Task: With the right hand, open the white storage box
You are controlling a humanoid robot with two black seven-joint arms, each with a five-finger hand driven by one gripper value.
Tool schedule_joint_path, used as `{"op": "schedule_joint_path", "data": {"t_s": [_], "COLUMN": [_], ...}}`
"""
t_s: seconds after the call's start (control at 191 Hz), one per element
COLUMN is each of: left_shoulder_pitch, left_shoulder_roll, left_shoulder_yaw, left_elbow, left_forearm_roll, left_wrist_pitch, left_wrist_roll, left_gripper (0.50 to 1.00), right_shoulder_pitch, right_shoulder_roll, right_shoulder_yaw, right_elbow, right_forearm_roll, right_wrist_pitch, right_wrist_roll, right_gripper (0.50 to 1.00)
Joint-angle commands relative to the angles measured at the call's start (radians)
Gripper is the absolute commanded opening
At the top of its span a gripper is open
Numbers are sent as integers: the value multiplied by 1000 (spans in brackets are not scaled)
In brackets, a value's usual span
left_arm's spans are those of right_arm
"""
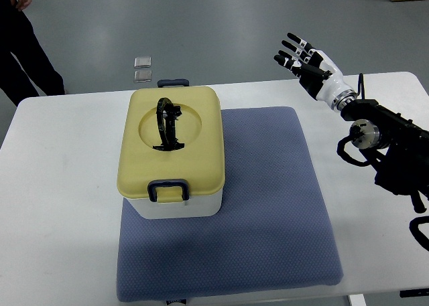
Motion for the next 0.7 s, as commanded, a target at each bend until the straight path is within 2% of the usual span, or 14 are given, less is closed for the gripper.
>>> {"op": "schedule_joint_path", "data": {"t_s": [0.0,0.695], "left_shoulder_pitch": [0,0], "left_shoulder_roll": [0,0], "left_shoulder_yaw": [-1,1], "left_elbow": [2,3], "left_forearm_roll": [-2,-5], "left_wrist_pitch": [-1,6], "left_wrist_roll": [0,0], "left_gripper": [1000,1000], "right_shoulder_pitch": [0,0], "right_shoulder_roll": [0,6], "right_shoulder_yaw": [0,0], "right_elbow": [0,0], "right_forearm_roll": [0,0], "right_wrist_pitch": [0,26], "right_wrist_roll": [0,-1], "right_gripper": [924,924]}}
